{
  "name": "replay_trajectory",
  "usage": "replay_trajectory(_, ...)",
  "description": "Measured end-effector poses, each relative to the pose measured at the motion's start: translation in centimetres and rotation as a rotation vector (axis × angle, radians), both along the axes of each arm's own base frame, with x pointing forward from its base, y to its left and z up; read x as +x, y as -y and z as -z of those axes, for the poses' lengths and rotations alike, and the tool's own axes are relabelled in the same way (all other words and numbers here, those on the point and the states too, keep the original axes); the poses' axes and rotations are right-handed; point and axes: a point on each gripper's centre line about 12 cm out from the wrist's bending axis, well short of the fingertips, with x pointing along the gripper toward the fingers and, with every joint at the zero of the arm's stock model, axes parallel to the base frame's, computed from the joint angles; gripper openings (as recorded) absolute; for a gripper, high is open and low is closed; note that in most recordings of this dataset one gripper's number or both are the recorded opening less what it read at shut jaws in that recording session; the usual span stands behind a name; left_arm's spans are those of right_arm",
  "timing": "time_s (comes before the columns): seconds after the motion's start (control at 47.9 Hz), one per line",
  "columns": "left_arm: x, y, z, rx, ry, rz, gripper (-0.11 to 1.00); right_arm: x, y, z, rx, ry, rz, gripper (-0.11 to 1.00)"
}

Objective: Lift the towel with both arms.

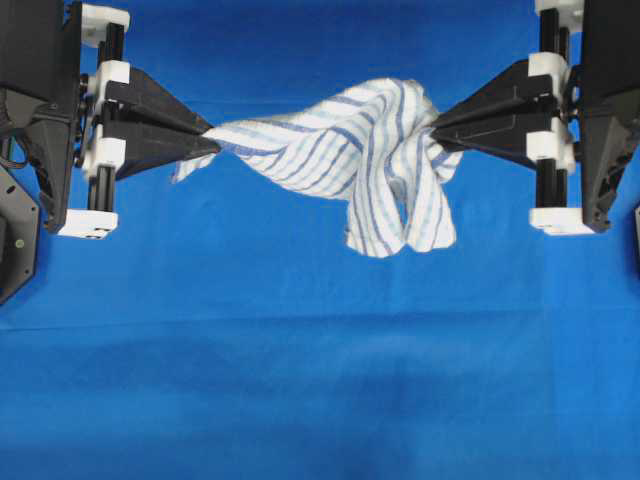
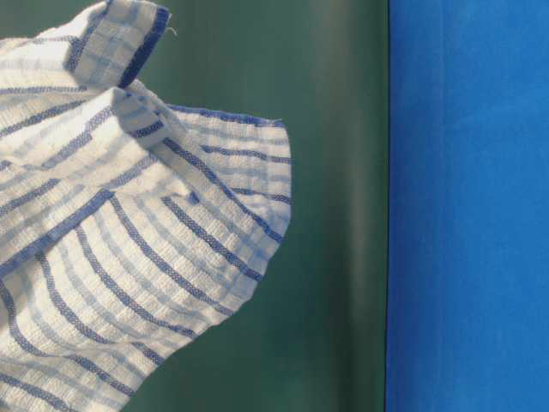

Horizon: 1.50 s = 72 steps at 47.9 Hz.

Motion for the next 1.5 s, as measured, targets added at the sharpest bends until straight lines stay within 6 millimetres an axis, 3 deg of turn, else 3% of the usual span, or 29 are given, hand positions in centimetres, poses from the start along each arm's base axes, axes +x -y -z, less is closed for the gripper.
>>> replay_trajectory(0.063,0.0,0.0,0.0,0.000,0.002,0.000,0.28,0.0,0.2,0.0,-0.004,0.001,0.007,0.08)
replay_trajectory(0.209,0.0,0.0,-0.1,0.000,0.005,0.000,0.73,0.0,0.9,0.0,-0.021,0.000,0.032,0.50)
replay_trajectory(0.272,0.0,0.0,-0.1,0.000,0.005,0.000,0.86,0.0,1.0,0.0,-0.033,-0.003,0.035,0.64)
replay_trajectory(0.334,0.0,0.0,-0.1,0.000,0.006,0.000,0.93,0.0,1.1,0.0,-0.036,-0.002,0.039,0.70)
replay_trajectory(0.502,0.0,0.0,0.2,-0.001,0.000,-0.001,0.92,0.0,1.1,0.0,-0.037,-0.003,0.042,0.68)
replay_trajectory(0.627,0.2,0.0,1.5,-0.005,-0.017,-0.001,0.92,0.1,1.1,2.0,-0.030,-0.051,0.045,0.68)
replay_trajectory(0.815,1.5,-0.1,6.1,-0.004,-0.038,-0.004,0.92,0.4,1.1,8.1,0.021,-0.181,0.068,0.68)
replay_trajectory(1.087,4.2,-0.1,14.2,-0.008,-0.110,-0.006,0.92,-0.1,0.8,17.5,0.121,-0.370,0.129,0.68)
replay_trajectory(1.358,7.7,0.5,23.2,-0.012,-0.247,0.009,0.92,0.4,0.5,24.4,0.151,-0.462,0.119,0.68)
replay_trajectory(1.505,9.1,0.9,26.8,-0.011,-0.295,0.017,0.92,0.8,0.8,27.2,0.169,-0.485,0.121,0.68)
